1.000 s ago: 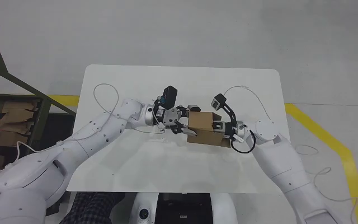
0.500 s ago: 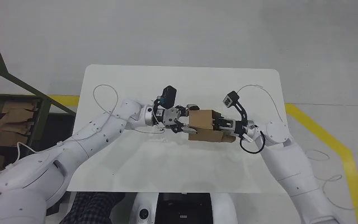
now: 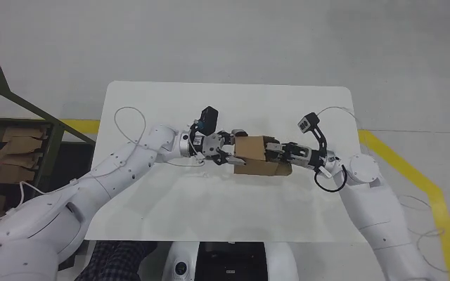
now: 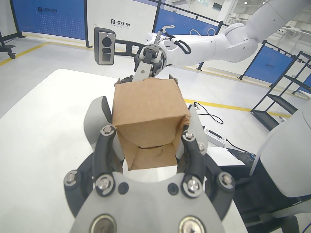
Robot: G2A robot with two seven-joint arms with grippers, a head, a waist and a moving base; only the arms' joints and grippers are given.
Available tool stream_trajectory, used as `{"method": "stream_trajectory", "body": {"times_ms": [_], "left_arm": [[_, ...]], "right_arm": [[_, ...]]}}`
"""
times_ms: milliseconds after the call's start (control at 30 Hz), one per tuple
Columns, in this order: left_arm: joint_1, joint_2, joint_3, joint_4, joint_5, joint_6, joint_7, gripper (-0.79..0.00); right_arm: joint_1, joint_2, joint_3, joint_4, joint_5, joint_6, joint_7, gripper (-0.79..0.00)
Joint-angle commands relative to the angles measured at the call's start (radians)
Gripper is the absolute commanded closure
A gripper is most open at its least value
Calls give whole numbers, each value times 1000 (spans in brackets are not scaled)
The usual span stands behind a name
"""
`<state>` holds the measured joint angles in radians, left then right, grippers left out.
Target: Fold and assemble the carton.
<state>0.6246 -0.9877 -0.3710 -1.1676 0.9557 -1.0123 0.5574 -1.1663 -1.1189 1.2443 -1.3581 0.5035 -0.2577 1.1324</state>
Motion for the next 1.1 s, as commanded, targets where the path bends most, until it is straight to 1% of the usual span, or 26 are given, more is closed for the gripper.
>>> {"method": "stream_trajectory", "body": {"times_ms": [0,100,133,167,267,367,500,600,700,800,1067], "left_arm": [[6,2,-10,3,10,0,12,-483],[19,8,-32,7,42,0,39,-425],[25,9,-41,7,56,1,51,-388],[29,11,-52,7,77,11,60,-379],[52,17,-76,-10,156,60,88,-366],[75,22,-94,-31,245,123,102,-376],[101,31,-116,-57,327,167,124,-382],[121,40,-138,-85,379,195,145,-388],[144,53,-164,-115,420,208,161,-388],[166,64,-187,-141,445,210,168,-388],[201,77,-234,-182,468,189,161,-382]], "right_arm": [[-11,7,33,0,-4,-4,-9,0],[-40,19,89,-14,-4,-12,-21,0],[-54,23,108,-25,-6,-14,-28,0],[-68,27,125,-39,-7,-13,-29,0],[-107,37,169,-82,-6,-1,-26,0],[-140,44,198,-120,5,8,-14,0],[-169,50,216,-158,35,26,37,0],[-178,55,208,-173,82,66,153,0],[-181,60,186,-175,30,115,181,0],[-178,61,137,-184,-63,168,168,0],[-160,53,52,-206,-112,197,88,0]]}}
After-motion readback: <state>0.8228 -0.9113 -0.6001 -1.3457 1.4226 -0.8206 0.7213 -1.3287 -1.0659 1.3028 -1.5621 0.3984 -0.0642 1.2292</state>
